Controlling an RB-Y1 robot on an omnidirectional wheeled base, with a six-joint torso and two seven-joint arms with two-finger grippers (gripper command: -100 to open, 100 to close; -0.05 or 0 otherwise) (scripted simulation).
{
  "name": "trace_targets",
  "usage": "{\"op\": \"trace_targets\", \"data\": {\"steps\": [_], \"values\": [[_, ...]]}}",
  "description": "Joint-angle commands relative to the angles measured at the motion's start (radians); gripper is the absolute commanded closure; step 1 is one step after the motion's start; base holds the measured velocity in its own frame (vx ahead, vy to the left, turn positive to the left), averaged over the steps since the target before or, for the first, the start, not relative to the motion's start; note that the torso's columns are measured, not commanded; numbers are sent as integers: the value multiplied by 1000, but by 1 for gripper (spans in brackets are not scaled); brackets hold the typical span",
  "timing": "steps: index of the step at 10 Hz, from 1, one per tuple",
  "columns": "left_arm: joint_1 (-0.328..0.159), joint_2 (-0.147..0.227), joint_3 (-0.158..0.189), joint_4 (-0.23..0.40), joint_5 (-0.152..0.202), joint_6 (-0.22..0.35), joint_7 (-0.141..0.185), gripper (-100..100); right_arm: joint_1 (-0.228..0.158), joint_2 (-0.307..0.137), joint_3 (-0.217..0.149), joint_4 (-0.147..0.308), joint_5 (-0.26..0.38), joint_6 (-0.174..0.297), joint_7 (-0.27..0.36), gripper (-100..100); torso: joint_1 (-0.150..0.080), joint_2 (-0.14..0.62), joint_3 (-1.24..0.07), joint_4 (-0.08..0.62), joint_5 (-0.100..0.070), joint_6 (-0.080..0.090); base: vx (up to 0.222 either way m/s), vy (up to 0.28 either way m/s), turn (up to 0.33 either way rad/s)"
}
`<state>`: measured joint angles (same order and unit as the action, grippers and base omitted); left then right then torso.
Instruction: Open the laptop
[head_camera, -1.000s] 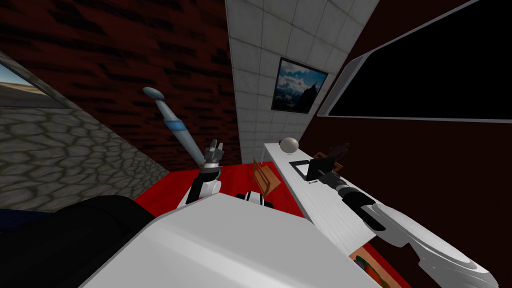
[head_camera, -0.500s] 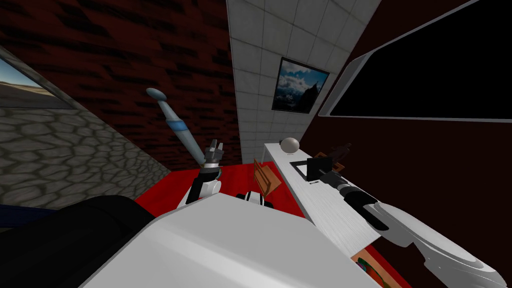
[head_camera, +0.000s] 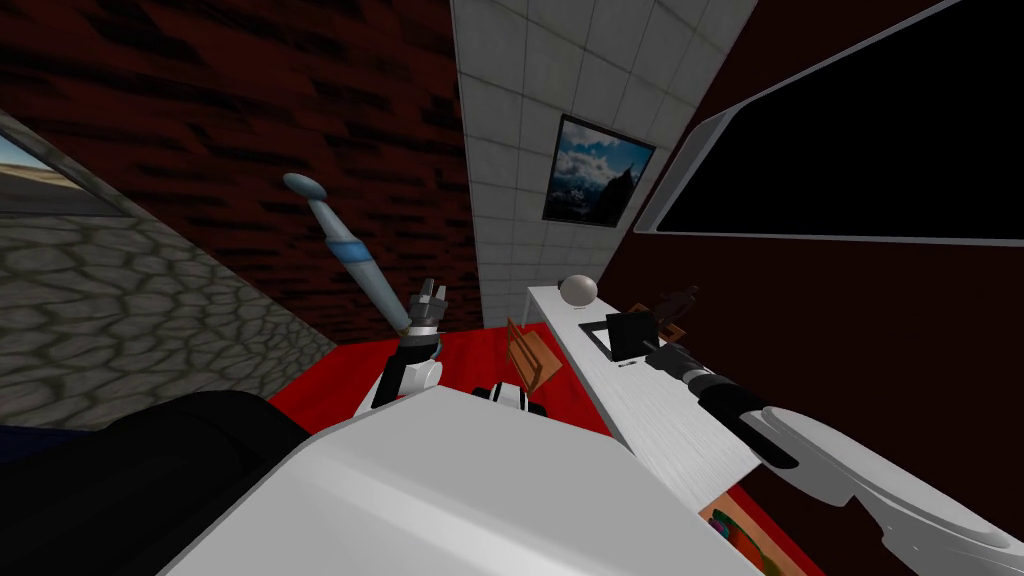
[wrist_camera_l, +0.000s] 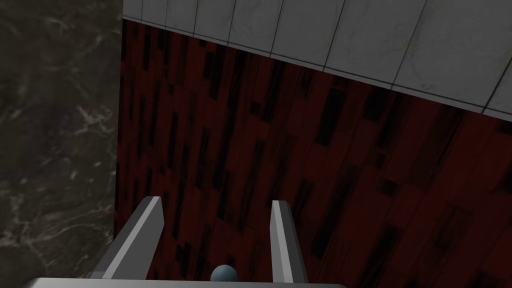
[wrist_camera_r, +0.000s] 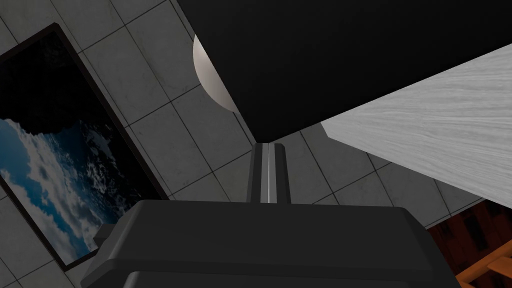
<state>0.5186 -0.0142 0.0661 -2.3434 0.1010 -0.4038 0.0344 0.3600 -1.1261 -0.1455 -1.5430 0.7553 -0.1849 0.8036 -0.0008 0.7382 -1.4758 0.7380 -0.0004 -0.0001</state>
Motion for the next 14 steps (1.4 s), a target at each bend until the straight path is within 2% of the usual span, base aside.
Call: {"op": "trace_targets", "data": {"steps": [1,5,6,7,11,12,14], "values": [[0,0,0,0,0,0,0,0,0,-2,1,0,0,0,-1,100,1,0,0,0,0,0,-1,10,8],[0,0,0,0,0,0,0,0,0,-2,1,0,0,0,-1,100,-1,0,0,0,0,0,-4,3,23],[0,0,0,0,0,0,0,0,15,-37,-1,3,-8,-8,-16,100,0,0,0,0,0,0,12,26,-73],[0,0,0,0,0,0,0,0,20,-49,-2,3,-11,-11,-22,100,2,-1,-1,0,1,1,16,32,-92],[0,0,0,0,0,0,0,0,26,-60,-2,4,-14,-13,-27,100,0,0,0,0,0,0,4,8,-23],[0,0,0,0,0,0,0,0,30,-92,-12,2,-26,-22,-45,-100,0,0,0,0,0,0,3,13,-56],[0,0,0,0,0,0,0,0,34,-124,-21,1,-37,-31,-64,-100,2,-1,0,0,1,0,14,28,-67]]}}
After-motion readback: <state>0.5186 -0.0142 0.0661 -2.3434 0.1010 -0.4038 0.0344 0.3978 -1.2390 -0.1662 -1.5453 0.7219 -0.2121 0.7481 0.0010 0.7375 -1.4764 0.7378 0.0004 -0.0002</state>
